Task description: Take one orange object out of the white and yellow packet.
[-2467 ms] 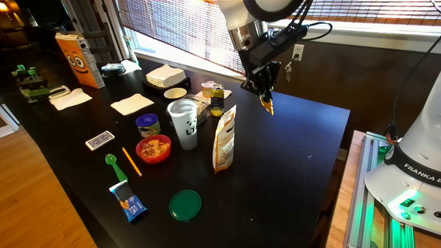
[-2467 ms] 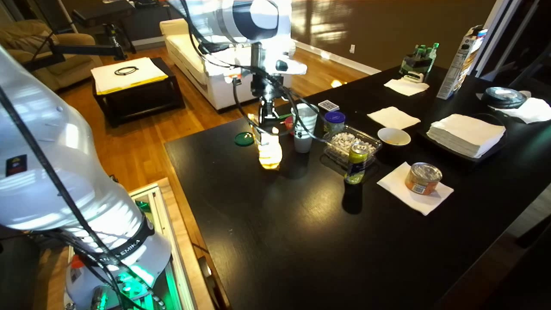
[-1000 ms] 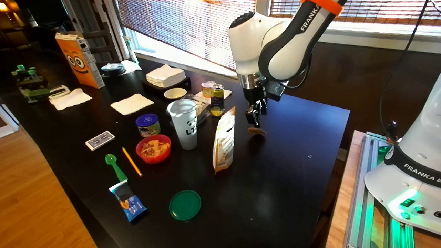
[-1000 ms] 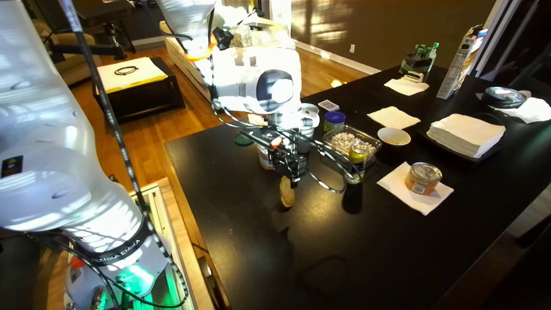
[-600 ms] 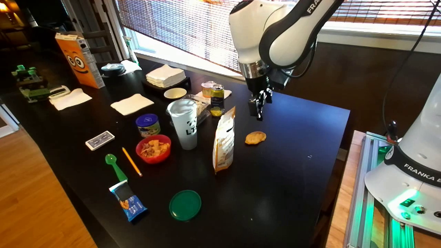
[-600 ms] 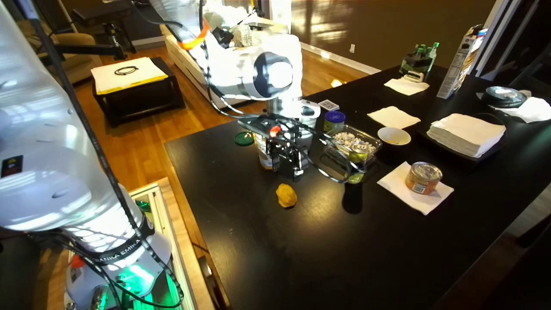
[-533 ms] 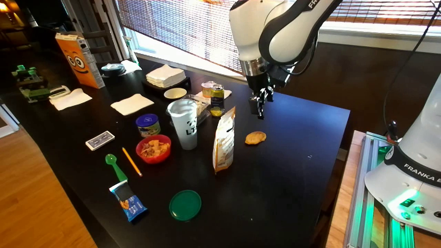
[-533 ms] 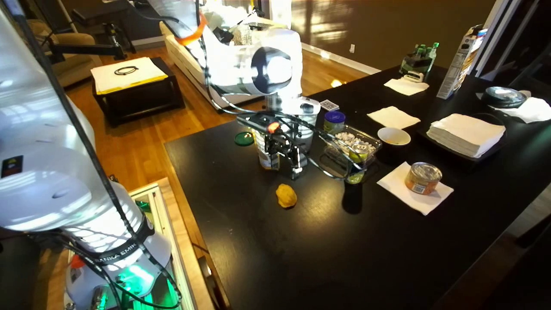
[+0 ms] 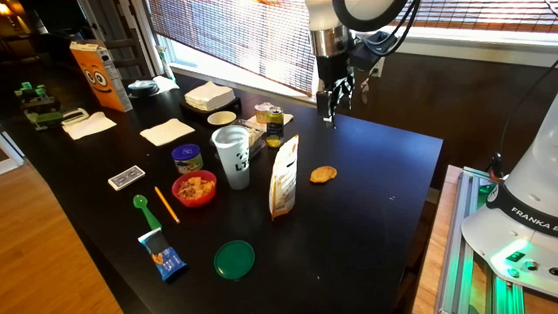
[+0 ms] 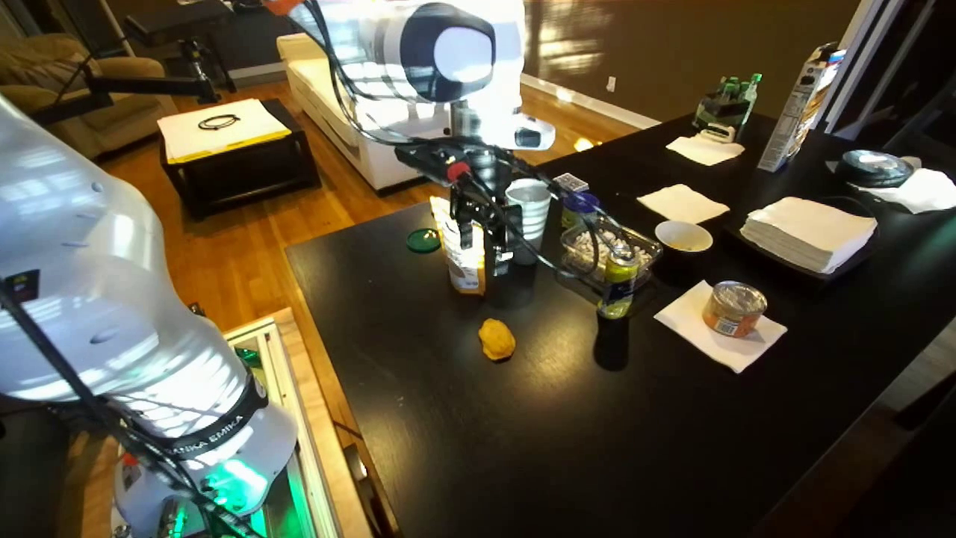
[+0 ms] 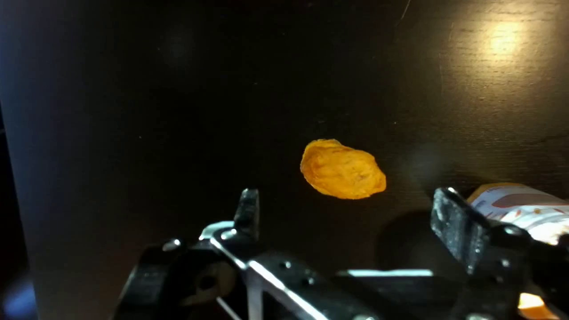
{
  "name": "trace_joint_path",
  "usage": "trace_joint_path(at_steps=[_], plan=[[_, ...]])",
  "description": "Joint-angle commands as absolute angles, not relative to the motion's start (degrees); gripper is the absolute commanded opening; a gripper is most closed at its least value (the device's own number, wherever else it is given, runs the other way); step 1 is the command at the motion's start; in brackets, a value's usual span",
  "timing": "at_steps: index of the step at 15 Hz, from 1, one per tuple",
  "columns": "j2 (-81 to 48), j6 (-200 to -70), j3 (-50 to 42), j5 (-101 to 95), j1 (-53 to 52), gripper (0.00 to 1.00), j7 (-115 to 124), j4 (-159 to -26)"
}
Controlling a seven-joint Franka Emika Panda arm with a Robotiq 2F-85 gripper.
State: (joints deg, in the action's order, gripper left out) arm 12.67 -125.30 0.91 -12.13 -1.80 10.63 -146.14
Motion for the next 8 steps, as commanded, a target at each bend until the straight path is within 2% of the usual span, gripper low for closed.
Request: trace_joint_path(at_steps=[1, 3, 4, 8], plan=[[18.9, -120.6, 1.7, -9.2, -1.8, 1.00, 8.7, -146.2], [20.5, -117.3, 1.3, -5.0, -2.1, 1.00, 9.1, -144.9], [17.9, -120.6, 2.1, -8.6, -1.1, 1.00, 10.0, -145.5], [19.8, -118.7, 2.1, -6.5, -1.2, 1.00, 10.0, -145.1]])
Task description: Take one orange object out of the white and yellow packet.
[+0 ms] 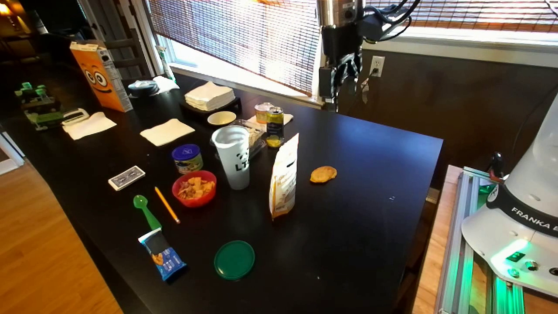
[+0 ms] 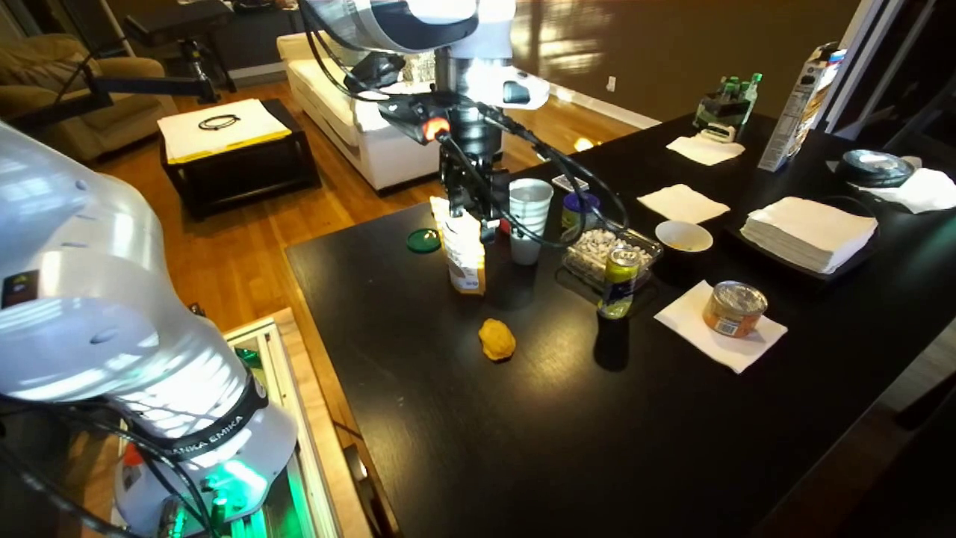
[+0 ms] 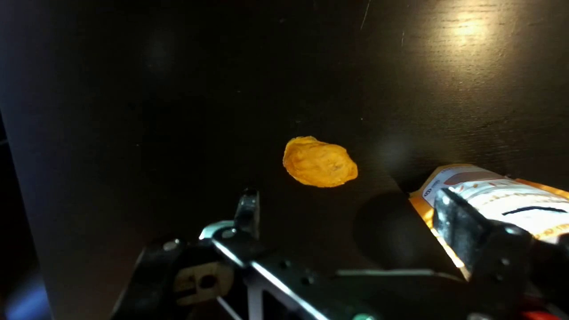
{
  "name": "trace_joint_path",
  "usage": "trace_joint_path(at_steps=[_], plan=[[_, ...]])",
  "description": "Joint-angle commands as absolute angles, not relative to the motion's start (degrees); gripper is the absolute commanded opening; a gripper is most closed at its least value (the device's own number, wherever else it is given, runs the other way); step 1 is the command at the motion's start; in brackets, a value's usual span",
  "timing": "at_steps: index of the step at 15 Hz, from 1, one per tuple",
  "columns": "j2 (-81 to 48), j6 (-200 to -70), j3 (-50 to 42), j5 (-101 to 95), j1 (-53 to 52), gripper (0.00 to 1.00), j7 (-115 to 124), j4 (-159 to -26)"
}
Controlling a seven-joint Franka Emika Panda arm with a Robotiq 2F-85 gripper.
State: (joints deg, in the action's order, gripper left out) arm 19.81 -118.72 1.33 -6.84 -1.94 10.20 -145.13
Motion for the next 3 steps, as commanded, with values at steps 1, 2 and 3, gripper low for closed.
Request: trace_joint_path(at_steps=[1, 2, 3], plan=[[19.8, -118.7, 2.1, -6.5, -1.2, 1.00, 10.0, -145.1], [19.8, -118.7, 2.1, -6.5, -1.2, 1.00, 10.0, -145.1], [19.8, -118.7, 2.1, -6.5, -1.2, 1.00, 10.0, -145.1]])
